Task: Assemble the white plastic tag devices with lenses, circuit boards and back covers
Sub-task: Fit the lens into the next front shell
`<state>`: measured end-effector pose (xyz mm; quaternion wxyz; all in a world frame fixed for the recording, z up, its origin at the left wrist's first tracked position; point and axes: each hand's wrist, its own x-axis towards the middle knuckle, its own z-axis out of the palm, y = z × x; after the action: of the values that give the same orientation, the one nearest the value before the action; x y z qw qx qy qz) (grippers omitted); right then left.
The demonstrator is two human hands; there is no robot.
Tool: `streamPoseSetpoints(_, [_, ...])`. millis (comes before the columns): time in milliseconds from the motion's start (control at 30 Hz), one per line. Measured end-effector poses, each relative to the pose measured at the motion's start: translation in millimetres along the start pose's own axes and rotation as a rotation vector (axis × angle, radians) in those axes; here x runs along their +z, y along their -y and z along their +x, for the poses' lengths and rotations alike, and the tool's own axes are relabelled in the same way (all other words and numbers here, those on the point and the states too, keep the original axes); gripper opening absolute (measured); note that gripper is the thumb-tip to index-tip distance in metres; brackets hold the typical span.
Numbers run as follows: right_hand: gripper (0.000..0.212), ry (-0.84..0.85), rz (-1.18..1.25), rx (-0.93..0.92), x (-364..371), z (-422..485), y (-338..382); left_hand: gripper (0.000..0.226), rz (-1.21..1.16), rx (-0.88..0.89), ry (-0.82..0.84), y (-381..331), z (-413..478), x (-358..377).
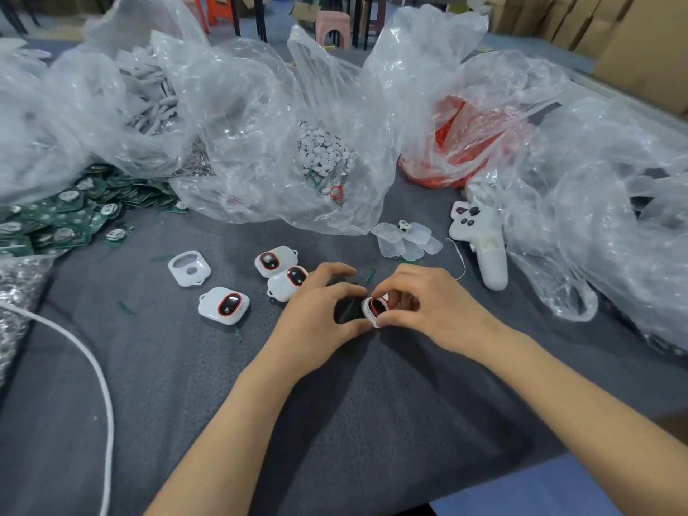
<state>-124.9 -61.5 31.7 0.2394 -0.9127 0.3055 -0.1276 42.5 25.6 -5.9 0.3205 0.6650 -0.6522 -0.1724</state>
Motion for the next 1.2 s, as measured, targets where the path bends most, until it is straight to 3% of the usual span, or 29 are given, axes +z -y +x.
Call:
streamPoseSetpoints(167, [0.024, -0.022, 0.016, 0.006, 1.4, 0.7, -1.2, 0.03, -0.003, -0.007, -0.007, -1.9, -0.2, -1.2])
streamPoseSetpoints(1200, [0.024, 0.02, 0.023, -0.004, -1.0, 6.8, 0.2, 0.031, 0.006, -0.007, -0.018, -1.7, -0.3, -0.7])
